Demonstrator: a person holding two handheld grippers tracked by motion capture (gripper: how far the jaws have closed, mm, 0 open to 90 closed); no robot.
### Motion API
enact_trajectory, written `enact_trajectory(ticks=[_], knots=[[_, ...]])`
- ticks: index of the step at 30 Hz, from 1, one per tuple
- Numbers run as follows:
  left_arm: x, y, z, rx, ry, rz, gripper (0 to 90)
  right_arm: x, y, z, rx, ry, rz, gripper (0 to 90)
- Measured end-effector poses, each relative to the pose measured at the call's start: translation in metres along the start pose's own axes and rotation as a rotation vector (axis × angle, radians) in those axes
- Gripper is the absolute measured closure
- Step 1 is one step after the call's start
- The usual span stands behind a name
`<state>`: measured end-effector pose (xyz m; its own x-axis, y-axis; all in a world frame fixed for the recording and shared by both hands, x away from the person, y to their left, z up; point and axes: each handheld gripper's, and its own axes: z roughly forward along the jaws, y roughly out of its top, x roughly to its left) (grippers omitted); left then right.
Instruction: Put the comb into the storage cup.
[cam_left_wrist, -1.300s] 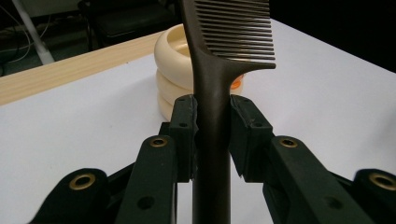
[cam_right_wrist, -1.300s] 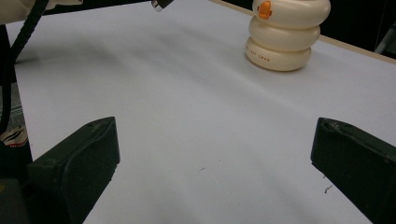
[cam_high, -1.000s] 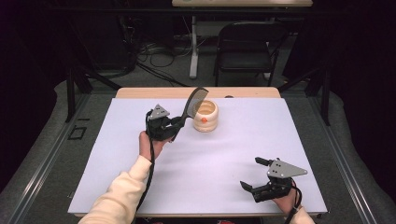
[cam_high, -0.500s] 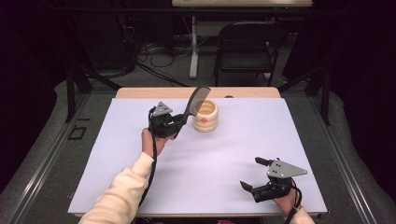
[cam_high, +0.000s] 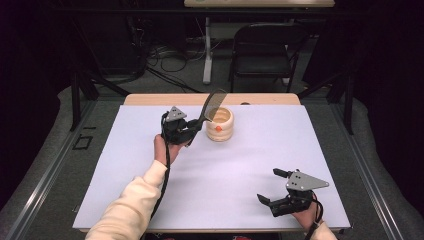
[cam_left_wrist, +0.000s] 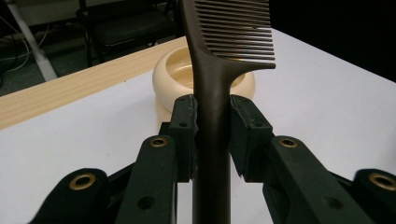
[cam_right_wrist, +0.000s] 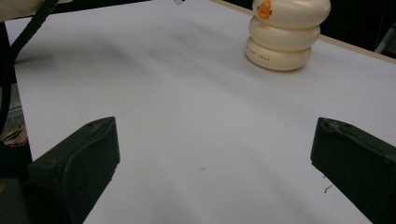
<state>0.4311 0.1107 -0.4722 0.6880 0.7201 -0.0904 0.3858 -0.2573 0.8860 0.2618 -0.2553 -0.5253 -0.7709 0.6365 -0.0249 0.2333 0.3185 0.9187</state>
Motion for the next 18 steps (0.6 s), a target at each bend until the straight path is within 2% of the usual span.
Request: enact_trajectory(ticks=[18], knots=[[-0.0006, 0.0098, 0.0083, -0.019, -0.008, 0.017, 72.1, -0.0004, -0.0002, 0.0000, -0.001, 0.001, 0.004, 0.7]])
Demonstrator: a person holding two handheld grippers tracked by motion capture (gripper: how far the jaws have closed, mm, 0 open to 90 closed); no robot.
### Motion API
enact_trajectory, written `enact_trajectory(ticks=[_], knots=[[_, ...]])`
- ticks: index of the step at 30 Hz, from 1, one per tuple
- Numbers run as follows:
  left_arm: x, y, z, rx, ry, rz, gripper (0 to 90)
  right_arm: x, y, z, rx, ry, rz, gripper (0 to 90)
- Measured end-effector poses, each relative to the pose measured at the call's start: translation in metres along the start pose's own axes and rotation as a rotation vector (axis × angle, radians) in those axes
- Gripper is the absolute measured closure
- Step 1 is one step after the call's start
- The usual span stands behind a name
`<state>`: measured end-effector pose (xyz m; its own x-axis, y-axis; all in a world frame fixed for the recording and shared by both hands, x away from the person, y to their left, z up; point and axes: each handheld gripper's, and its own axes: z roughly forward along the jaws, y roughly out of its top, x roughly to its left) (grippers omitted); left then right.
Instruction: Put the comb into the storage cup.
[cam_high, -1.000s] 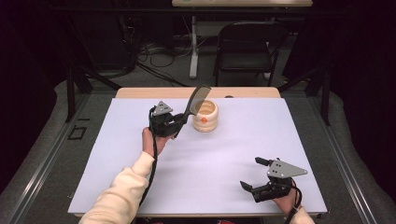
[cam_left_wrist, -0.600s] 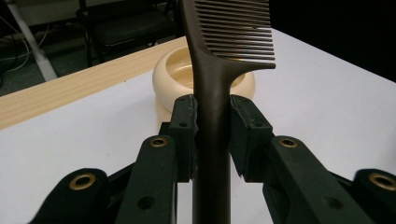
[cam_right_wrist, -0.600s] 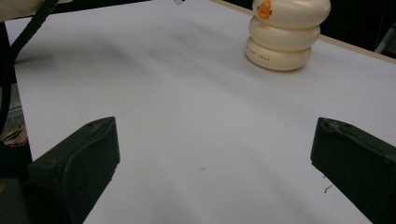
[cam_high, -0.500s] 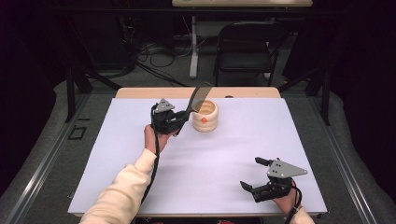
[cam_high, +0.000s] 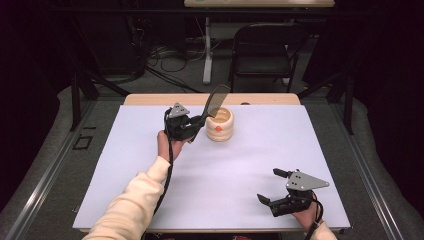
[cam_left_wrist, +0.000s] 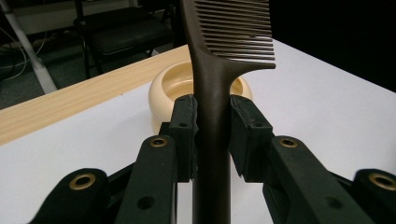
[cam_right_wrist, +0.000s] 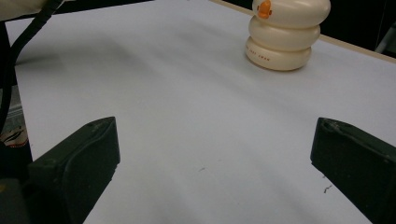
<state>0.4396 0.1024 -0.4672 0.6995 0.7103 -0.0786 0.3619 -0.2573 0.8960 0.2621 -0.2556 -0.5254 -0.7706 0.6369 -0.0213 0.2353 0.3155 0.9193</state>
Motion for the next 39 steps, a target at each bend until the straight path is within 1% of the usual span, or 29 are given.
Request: enact_trajectory(ticks=[11, 13, 18, 27, 35, 39], knots=[[0.000, 0.007, 0.005, -0.006, 0.003, 0.003, 72.1, 0.000, 0.000, 0.000, -0.001, 0.001, 0.003, 0.7], [-0.001, 0.008, 0.006, -0.006, 0.013, 0.006, 72.1, 0.000, 0.000, 0.000, -0.001, 0.002, 0.004, 0.7], [-0.002, 0.011, 0.011, -0.002, 0.009, 0.011, 72.1, 0.000, 0.000, 0.000, -0.002, 0.001, 0.005, 0.7], [-0.001, 0.016, 0.015, -0.020, 0.005, 0.004, 72.1, 0.000, 0.000, 0.000, -0.004, 0.001, 0.004, 0.8], [-0.001, 0.022, 0.018, -0.033, 0.002, 0.007, 72.1, 0.000, 0.000, 0.000, -0.004, 0.001, 0.004, 0.8], [-0.001, 0.025, 0.020, -0.043, -0.002, 0.000, 72.2, 0.000, 0.000, 0.000, -0.003, 0.001, 0.004, 0.8]])
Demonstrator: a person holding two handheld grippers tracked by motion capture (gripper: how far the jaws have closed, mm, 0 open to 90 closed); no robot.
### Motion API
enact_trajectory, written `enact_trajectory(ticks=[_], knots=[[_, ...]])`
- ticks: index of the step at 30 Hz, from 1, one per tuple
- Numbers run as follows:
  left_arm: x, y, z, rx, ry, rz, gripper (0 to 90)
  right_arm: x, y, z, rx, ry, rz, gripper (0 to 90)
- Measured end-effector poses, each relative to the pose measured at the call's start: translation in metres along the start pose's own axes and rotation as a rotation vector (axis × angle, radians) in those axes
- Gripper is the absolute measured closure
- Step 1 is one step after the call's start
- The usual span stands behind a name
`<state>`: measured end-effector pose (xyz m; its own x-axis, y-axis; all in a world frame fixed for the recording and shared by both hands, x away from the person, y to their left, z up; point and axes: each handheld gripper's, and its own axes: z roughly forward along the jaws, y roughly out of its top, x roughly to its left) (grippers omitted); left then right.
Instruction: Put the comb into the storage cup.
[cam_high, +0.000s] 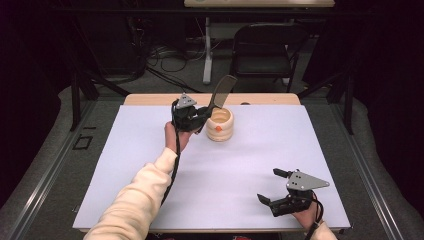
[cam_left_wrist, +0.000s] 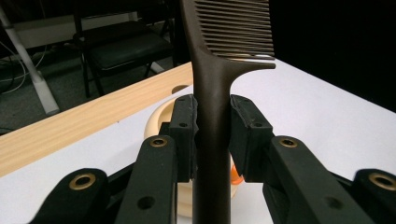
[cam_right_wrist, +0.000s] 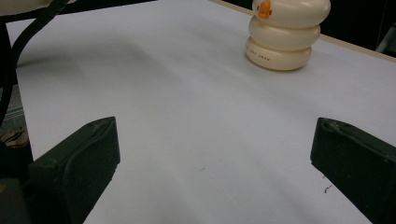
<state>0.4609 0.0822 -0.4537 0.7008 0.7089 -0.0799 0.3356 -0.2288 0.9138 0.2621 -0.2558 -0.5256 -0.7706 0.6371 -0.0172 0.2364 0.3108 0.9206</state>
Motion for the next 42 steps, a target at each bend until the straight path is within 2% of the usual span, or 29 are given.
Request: enact_trajectory(ticks=[42], knots=[[0.001, 0.021, 0.025, -0.069, -0.009, -0.027, 72.1, 0.000, 0.000, 0.000, 0.003, 0.003, 0.006, 0.9]])
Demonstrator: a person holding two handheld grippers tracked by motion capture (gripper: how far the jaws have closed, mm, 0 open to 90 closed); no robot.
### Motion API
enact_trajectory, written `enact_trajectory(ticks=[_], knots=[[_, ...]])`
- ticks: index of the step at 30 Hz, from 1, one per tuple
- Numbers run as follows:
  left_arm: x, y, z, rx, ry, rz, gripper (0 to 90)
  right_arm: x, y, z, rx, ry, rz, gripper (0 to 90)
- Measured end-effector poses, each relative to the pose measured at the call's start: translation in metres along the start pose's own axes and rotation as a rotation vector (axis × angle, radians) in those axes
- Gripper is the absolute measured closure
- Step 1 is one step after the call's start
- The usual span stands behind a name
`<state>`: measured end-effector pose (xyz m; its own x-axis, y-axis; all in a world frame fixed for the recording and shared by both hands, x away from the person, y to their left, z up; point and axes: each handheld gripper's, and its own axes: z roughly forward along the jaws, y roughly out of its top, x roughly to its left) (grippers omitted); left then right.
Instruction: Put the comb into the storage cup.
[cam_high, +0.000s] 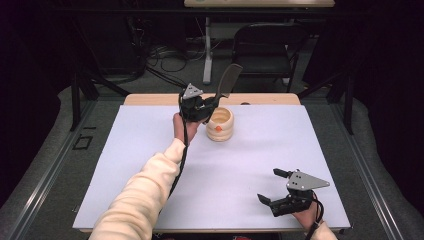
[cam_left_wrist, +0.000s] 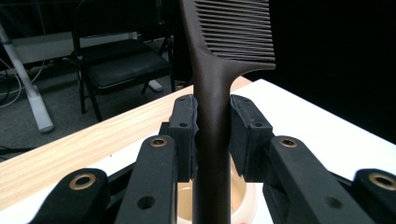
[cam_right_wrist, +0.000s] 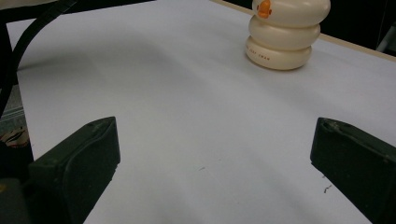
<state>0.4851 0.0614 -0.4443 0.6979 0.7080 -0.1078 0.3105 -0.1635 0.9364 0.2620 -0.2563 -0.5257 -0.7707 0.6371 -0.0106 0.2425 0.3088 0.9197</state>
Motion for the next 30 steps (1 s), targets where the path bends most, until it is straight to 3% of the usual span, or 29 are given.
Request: enact_trajectory(ticks=[17, 30], knots=[[-0.002, 0.006, 0.018, -0.040, -0.009, -0.005, 72.2, 0.000, 0.000, -0.001, -0.001, -0.002, 0.000, 0.9], [-0.001, -0.004, 0.034, -0.098, -0.010, -0.017, 72.2, 0.000, 0.000, -0.001, -0.002, 0.000, 0.000, 1.0]])
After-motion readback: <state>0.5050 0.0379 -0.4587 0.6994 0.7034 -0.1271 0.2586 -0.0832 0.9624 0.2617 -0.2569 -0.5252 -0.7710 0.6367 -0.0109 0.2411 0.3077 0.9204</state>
